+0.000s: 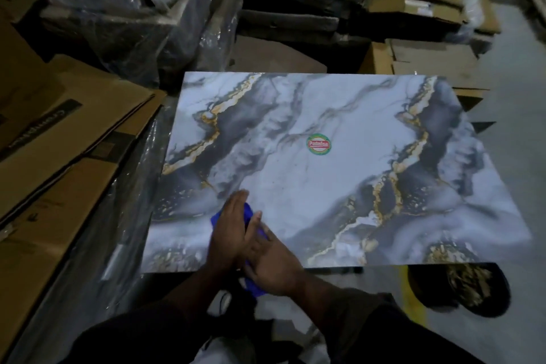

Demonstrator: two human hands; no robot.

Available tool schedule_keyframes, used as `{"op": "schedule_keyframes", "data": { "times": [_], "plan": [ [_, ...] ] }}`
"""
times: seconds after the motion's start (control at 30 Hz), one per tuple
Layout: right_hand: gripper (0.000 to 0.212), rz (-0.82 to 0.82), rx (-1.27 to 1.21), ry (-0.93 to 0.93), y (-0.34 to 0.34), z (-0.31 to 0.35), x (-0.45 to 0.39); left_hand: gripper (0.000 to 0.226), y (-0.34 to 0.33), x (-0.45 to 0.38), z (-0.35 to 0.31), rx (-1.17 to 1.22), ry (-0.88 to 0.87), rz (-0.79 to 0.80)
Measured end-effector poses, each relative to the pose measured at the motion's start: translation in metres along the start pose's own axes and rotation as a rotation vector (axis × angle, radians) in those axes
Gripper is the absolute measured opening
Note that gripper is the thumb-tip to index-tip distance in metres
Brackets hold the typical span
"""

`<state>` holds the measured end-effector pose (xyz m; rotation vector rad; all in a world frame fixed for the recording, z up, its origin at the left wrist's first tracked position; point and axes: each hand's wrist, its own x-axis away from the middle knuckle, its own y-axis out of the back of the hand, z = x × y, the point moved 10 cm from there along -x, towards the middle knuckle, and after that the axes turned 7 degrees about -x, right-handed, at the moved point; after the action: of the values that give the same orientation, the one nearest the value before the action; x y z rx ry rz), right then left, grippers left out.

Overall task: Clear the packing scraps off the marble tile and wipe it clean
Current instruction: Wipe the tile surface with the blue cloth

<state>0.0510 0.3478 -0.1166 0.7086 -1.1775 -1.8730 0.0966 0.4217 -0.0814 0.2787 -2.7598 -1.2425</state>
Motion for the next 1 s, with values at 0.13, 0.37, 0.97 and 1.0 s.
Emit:
{"op": "schedule_keyframes", "data": {
  "times": [0.13,0.37,0.97,1.0],
  "plan": [
    [0.068,-0.016,0.058,-0.212,0.021,-0.078,0.079,0.055,-0.052,0.006,-0.06,-0.081,-0.112,0.088],
    [0.063,-0.145,0.046,-0.501,0.083,-0.184,0.225,0.057,-0.144,0.014,-0.156,-0.108,-0.242,0.156],
    [0.057,-0.395,-0.047,-1.243,0.175,-0.38,0.481,0.066,-0.297,0.018,-0.311,-0.117,-0.462,0.517],
    [0.056,-0.393,-0.092,-1.296,0.178,-0.387,0.49,0.064,-0.292,0.017,-0.312,-0.104,-0.457,0.517]
  ]
}}
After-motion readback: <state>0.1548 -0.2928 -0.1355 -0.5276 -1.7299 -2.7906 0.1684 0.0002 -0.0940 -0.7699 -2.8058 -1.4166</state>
